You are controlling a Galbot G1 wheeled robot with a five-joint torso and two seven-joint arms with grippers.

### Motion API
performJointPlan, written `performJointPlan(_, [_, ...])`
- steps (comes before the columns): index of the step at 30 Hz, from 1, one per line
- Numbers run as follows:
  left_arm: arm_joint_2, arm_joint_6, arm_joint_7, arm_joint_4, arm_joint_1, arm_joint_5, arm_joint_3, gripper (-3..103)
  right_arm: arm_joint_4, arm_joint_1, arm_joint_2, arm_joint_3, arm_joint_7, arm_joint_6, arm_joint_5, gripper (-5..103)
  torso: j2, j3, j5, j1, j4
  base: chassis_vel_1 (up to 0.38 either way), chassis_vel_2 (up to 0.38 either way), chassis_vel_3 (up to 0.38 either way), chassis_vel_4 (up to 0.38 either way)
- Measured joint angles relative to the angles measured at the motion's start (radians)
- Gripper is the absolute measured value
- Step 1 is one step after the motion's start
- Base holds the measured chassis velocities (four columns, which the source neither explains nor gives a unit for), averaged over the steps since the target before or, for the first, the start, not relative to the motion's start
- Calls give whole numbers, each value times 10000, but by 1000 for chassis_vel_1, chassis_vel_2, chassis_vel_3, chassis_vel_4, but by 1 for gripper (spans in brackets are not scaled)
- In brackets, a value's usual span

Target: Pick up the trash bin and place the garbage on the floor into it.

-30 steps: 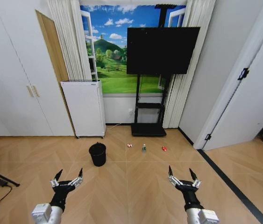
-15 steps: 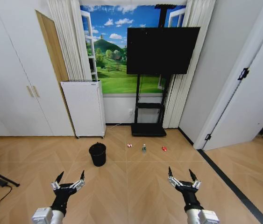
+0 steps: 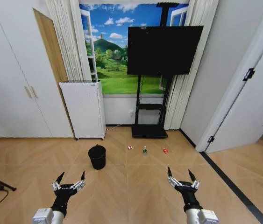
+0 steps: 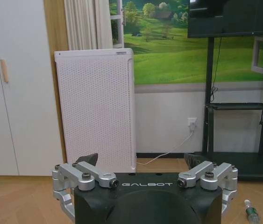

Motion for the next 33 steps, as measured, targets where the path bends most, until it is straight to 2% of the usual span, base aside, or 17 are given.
performJointPlan(21, [-9, -8, 61, 9, 101, 44, 46, 100, -100, 153, -185, 45, 19, -25, 269, 100, -1, 0, 2, 0, 3, -186, 196, 187, -191])
performJointPlan(24, [-8, -13, 76, 9, 104, 49, 46, 100, -130, 174, -193, 50, 26, -25, 286, 100, -2, 1, -2, 2, -4, -211, 177, 199, -200])
performJointPlan(26, [-6, -17, 77, 9, 105, 48, 33, 100, -136, 187, -195, 52, 29, -25, 292, 100, 0, -2, 4, -1, -1, -205, 209, 220, -204])
performJointPlan(27, [-5, -17, 77, 12, 104, 44, 18, 100, -143, 203, -194, 52, 30, -25, 293, 100, 0, -1, -6, -1, 0, -196, 209, 214, -182])
performJointPlan(29, [-5, -18, 78, 14, 104, 38, 10, 100, -162, 218, -193, 52, 30, -25, 294, 100, -1, 0, 4, 1, 6, -180, 221, 214, -194])
performJointPlan(33, [-4, -20, 82, 17, 104, 32, -2, 100, -185, 244, -186, 43, 33, -25, 295, 100, -1, 1, -2, 1, -4, -204, 202, 198, -215])
